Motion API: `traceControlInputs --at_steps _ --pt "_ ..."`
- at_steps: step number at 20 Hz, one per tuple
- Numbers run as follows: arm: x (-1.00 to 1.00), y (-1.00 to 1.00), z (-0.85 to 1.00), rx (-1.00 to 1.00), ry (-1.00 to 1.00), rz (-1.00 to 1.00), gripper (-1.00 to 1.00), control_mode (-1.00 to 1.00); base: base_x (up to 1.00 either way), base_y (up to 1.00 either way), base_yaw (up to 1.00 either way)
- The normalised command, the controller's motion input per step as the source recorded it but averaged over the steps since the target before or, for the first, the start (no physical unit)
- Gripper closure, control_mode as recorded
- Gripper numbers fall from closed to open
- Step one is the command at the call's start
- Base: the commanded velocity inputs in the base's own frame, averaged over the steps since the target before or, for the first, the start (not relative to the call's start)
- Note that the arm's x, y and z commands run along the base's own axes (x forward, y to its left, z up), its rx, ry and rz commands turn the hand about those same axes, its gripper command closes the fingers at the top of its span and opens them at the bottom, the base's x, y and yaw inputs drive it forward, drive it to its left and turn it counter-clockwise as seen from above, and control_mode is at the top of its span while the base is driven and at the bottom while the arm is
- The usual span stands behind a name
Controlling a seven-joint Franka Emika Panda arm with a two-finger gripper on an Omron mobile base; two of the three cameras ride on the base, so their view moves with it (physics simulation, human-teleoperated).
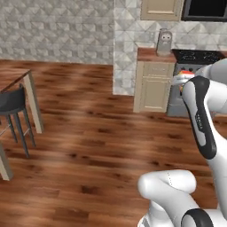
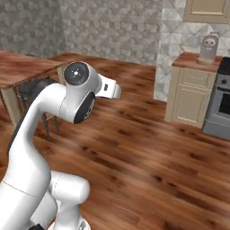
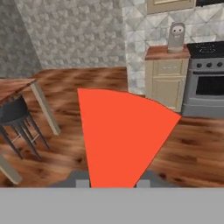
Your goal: Take the cheese, fish, and squash from the fridge and place them on the plate on the dining counter to create an appetizer plate.
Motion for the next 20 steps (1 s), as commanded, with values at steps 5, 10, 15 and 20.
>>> traceControlInputs --at_steps 5,10,15,20 --pt "0.0 0.0 0.0 0.0 0.0 0.0 1.0 1.0 0.58 0.02 0.37" --pt "0.0 0.0 0.0 0.0 0.0 0.0 1.0 1.0 0.95 0.42 0.32" --pt "0.0 0.0 0.0 0.0 0.0 0.0 1.0 1.0 1.0 0.62 0.29" --pt "0.0 0.0 0.0 0.0 0.0 0.0 1.0 1.0 0.97 0.74 0.26"
